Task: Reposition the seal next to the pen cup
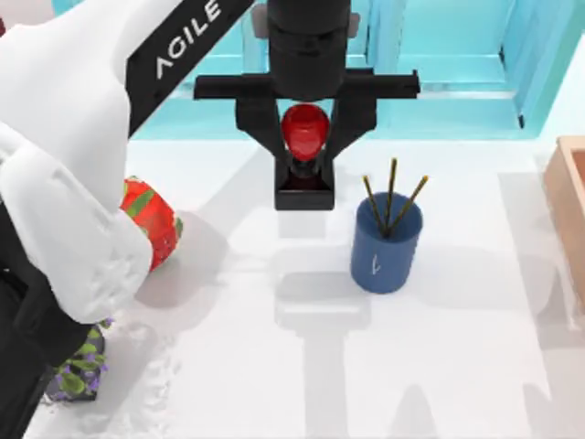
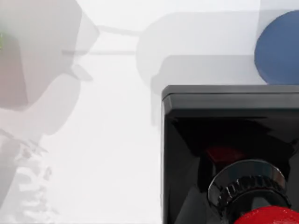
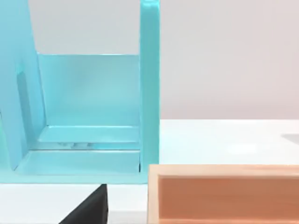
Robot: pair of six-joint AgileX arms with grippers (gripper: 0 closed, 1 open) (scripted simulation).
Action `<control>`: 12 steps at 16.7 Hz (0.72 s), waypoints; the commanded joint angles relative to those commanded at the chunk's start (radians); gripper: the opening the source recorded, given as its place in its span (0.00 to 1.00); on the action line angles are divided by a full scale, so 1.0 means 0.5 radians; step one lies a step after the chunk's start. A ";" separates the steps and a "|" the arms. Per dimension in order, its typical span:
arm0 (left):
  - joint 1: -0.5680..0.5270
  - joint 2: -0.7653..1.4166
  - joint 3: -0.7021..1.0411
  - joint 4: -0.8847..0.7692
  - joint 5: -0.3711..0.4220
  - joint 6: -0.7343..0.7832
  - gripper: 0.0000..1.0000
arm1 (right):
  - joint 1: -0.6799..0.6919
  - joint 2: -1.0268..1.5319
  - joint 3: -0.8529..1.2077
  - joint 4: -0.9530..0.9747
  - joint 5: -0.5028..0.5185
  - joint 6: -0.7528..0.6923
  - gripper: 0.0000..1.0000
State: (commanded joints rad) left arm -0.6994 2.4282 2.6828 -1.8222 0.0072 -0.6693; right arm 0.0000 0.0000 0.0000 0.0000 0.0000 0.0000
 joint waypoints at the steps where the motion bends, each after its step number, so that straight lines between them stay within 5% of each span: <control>1: 0.001 -0.017 -0.025 0.023 0.000 0.001 0.00 | 0.000 0.000 0.000 0.000 0.000 0.000 1.00; 12: -0.007 -0.147 -0.402 0.250 -0.004 -0.005 0.00 | 0.000 0.000 0.000 0.000 0.000 0.000 1.00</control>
State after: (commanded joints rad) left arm -0.7030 2.3547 2.4816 -1.6971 0.0051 -0.6717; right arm 0.0000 0.0000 0.0000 0.0000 0.0000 0.0000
